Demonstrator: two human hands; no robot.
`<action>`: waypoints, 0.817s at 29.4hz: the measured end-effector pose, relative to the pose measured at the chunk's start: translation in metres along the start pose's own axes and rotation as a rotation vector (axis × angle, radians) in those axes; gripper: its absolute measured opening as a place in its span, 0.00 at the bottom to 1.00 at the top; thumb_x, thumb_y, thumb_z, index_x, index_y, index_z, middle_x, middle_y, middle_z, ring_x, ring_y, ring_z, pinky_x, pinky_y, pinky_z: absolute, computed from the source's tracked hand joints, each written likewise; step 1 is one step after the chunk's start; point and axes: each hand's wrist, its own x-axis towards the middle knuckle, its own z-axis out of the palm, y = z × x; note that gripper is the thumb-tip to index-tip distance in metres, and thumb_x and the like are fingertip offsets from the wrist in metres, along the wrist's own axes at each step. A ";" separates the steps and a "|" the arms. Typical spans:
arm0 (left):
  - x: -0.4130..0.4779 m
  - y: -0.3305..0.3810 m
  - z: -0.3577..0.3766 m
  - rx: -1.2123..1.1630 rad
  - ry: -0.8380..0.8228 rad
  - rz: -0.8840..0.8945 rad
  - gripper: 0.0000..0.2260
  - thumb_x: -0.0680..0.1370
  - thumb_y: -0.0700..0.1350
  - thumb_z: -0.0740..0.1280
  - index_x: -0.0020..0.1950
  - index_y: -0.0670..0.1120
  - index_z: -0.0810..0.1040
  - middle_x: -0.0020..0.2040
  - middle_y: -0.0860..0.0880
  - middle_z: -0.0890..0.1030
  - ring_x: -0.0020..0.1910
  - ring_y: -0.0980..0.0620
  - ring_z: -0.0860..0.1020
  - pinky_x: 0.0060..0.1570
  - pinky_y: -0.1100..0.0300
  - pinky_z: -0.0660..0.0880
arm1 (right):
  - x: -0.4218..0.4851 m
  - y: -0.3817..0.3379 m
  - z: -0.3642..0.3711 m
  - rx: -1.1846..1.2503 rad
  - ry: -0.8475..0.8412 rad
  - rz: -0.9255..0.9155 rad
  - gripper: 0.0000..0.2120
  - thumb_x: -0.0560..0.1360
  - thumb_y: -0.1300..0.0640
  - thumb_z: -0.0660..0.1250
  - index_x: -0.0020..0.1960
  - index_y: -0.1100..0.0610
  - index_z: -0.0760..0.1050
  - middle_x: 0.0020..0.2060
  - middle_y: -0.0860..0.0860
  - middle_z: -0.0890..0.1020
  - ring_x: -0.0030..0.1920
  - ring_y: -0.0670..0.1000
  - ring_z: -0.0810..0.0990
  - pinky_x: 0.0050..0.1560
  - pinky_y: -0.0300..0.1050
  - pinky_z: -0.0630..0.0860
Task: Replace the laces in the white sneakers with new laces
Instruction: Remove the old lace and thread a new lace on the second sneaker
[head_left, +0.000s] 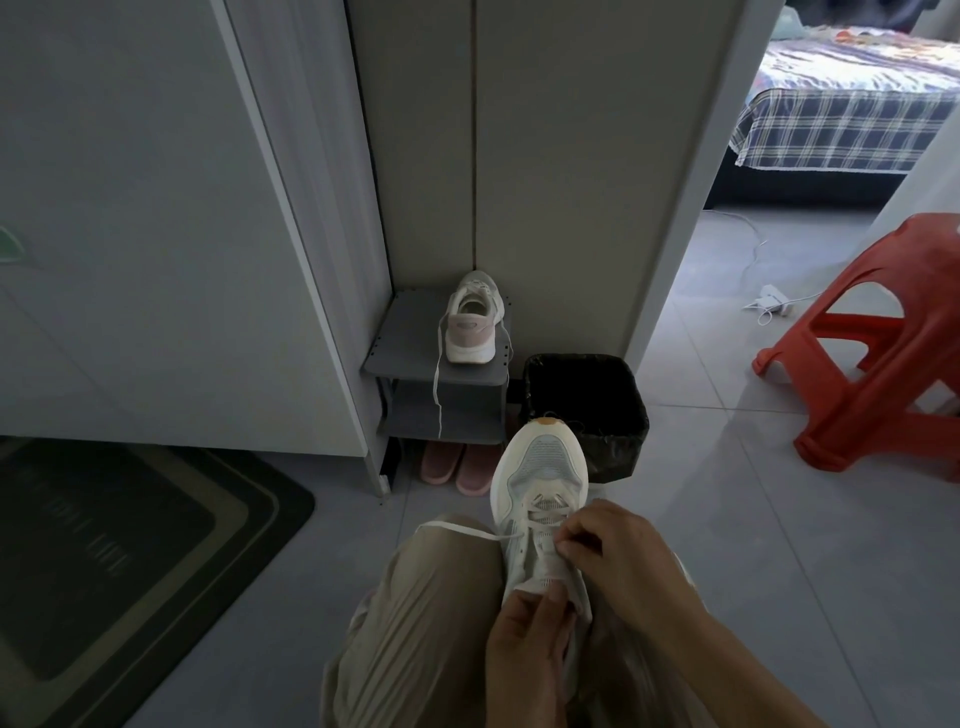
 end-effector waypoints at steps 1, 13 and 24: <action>0.001 0.000 -0.002 0.042 -0.005 -0.004 0.10 0.76 0.29 0.60 0.39 0.35 0.78 0.33 0.42 0.83 0.31 0.53 0.82 0.30 0.66 0.77 | 0.002 -0.002 -0.001 -0.003 -0.008 -0.023 0.07 0.76 0.52 0.64 0.49 0.52 0.80 0.44 0.43 0.76 0.42 0.40 0.73 0.45 0.27 0.69; 0.000 0.005 -0.015 0.258 -0.086 0.028 0.11 0.78 0.33 0.61 0.42 0.44 0.80 0.35 0.48 0.84 0.35 0.56 0.82 0.34 0.66 0.78 | 0.004 0.001 0.008 0.029 -0.020 0.074 0.09 0.77 0.55 0.63 0.54 0.55 0.78 0.46 0.43 0.74 0.44 0.40 0.73 0.53 0.28 0.69; 0.003 0.004 -0.036 0.959 -0.416 0.231 0.13 0.82 0.43 0.53 0.66 0.53 0.64 0.63 0.55 0.72 0.50 0.77 0.70 0.57 0.73 0.67 | -0.005 0.002 -0.004 0.033 -0.184 0.007 0.24 0.71 0.37 0.63 0.63 0.46 0.70 0.54 0.38 0.67 0.56 0.41 0.71 0.52 0.29 0.70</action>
